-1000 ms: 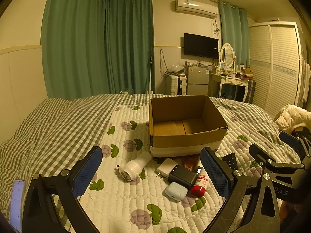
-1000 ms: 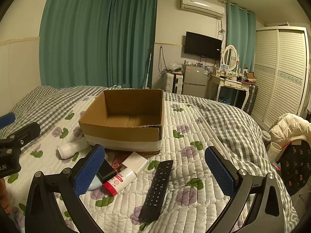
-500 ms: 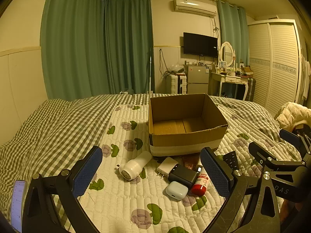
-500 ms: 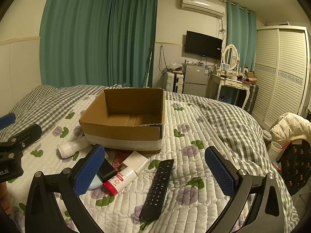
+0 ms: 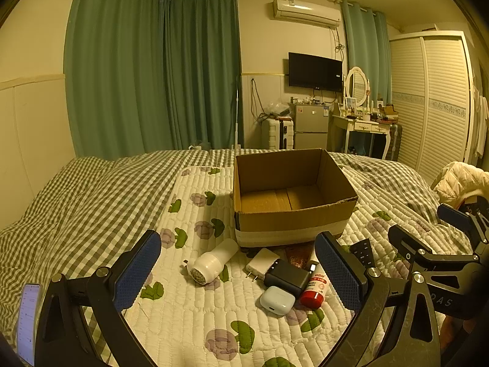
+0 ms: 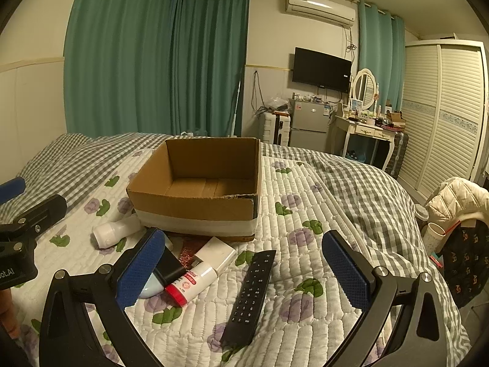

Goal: Organize rigid objects

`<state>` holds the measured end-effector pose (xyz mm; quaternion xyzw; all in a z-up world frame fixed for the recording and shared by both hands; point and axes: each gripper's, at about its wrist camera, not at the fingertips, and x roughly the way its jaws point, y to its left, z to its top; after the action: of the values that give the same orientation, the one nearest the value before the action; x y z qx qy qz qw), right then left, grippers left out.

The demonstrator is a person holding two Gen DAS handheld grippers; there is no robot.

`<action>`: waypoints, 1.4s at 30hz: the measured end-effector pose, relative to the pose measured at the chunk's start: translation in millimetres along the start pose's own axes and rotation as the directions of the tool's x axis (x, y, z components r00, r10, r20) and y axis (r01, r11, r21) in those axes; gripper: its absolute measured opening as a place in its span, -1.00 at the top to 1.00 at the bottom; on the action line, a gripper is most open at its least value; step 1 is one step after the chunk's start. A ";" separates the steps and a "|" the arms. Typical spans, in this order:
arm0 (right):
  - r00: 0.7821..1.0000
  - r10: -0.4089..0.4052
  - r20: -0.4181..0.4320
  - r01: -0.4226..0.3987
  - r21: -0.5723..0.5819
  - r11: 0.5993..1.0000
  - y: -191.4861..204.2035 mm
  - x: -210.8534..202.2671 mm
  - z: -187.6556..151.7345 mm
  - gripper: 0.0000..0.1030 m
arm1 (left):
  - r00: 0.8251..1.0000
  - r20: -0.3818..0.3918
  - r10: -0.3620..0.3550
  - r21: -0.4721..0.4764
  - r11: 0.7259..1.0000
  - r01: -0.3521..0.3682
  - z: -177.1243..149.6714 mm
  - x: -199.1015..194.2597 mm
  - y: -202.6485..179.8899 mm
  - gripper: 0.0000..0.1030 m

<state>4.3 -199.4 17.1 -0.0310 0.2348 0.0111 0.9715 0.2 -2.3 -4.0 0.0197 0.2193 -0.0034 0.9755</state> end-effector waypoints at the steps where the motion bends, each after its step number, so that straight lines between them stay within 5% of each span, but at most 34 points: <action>1: 1.000 0.000 0.000 0.000 -0.001 1.000 0.3 -0.5 -0.1 -1.00 | 1.000 0.001 -0.001 0.001 1.000 0.001 -0.1 -0.5 -0.2 -0.99; 13: 0.999 0.010 -0.037 -0.011 -0.025 1.000 6.2 -6.7 15.3 -0.99 | 1.000 0.026 0.002 0.003 1.000 -0.002 8.6 -14.6 0.2 -0.99; 21: 0.998 0.020 -0.065 -0.025 -0.064 0.998 10.8 -8.1 25.3 -0.80 | 0.999 0.032 -0.003 -0.012 1.000 0.004 11.8 -20.0 1.8 -1.00; 26: 0.984 0.045 -0.172 -0.059 -0.080 0.995 10.0 17.9 20.7 -0.80 | 1.000 -0.027 0.002 -0.015 1.000 -0.002 3.8 -1.2 3.4 -0.99; 28: 0.964 0.057 -0.259 -0.080 -0.078 0.994 9.8 41.1 9.5 -0.80 | 0.997 -0.083 -0.001 -0.021 1.000 0.000 -5.3 14.9 5.0 -0.99; 34: 0.850 0.029 -0.526 -0.056 -0.035 0.998 9.8 114.4 -38.3 -0.65 | 0.969 -0.246 0.034 0.003 0.999 -0.034 -38.1 55.5 5.0 -0.99; 37: 0.768 0.001 -0.640 -0.030 -0.033 0.999 7.6 145.4 -59.1 -0.59 | 0.949 -0.311 0.047 0.022 0.999 -0.042 -49.1 71.6 -0.1 -0.99; 39: 0.746 0.026 -0.666 -0.038 -0.003 0.999 4.3 156.3 -63.7 -0.51 | 0.939 -0.342 0.044 0.032 0.999 -0.035 -53.6 79.5 -5.8 -0.99; 41: 0.748 0.081 -0.658 -0.075 0.038 0.996 2.7 158.5 -62.1 -0.13 | 0.929 -0.369 0.036 0.045 0.999 -0.020 -56.3 85.3 -14.2 -0.99; 42: 0.754 0.102 -0.649 -0.087 0.055 0.995 1.4 157.1 -61.1 0.26 | 0.925 -0.380 0.034 0.056 0.998 -0.014 -57.5 88.0 -18.0 -0.99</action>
<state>116.1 -201.0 -109.0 -0.0108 0.5588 0.0460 0.8280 55.0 -17.8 -94.2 0.0479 0.4038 0.0068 0.9136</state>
